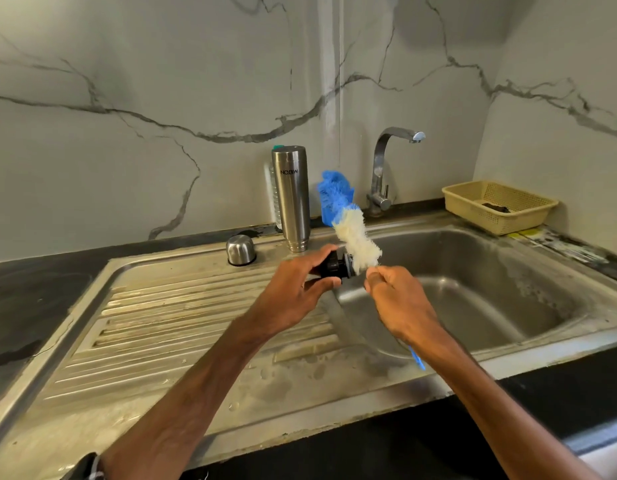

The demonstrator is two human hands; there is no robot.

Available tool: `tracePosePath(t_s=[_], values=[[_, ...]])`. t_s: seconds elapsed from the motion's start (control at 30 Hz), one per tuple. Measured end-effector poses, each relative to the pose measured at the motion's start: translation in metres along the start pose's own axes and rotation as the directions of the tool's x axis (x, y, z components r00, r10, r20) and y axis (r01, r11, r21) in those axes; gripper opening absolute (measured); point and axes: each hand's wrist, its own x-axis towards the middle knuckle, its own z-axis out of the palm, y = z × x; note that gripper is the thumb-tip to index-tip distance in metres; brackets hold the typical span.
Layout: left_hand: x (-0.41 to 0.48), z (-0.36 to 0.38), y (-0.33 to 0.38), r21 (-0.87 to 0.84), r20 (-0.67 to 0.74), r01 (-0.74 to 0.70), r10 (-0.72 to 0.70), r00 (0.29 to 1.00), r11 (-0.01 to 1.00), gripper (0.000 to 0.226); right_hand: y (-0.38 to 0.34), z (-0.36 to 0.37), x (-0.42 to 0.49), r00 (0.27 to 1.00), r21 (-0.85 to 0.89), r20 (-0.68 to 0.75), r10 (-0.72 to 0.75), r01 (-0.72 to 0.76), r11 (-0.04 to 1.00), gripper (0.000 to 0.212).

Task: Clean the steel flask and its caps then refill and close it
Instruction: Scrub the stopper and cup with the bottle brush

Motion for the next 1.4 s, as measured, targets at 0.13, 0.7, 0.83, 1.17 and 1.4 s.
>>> tracePosePath(t_s=[0.13,0.7,0.83,1.17,1.4], values=[[0.002,0.005,0.006,-0.008,-0.032,-0.001,0.001,0.999,1.0,0.057,-0.005,-0.005,0.009,0.999,-0.015,-0.031,0.045,-0.046,0.999,0.035],[0.004,0.001,-0.002,0.098,-0.048,0.025,-0.02,0.999,0.995,0.058,-0.006,0.002,0.0,0.998,-0.048,-0.003,-0.056,0.056,0.997,0.043],[0.002,0.002,-0.002,0.103,0.004,-0.004,0.003,1.0,0.995,0.05,-0.008,0.003,-0.003,0.997,-0.054,0.026,-0.078,0.079,0.995,0.043],[0.003,0.008,0.0,-0.007,-0.031,0.027,-0.027,0.999,1.0,0.055,-0.003,0.005,0.007,0.999,0.184,-0.044,0.027,-0.019,0.983,0.033],[0.003,0.003,0.0,-0.077,-0.077,0.068,-0.073,0.994,0.995,0.058,0.005,0.003,0.009,0.997,0.26,-0.03,0.075,-0.064,0.963,0.037]])
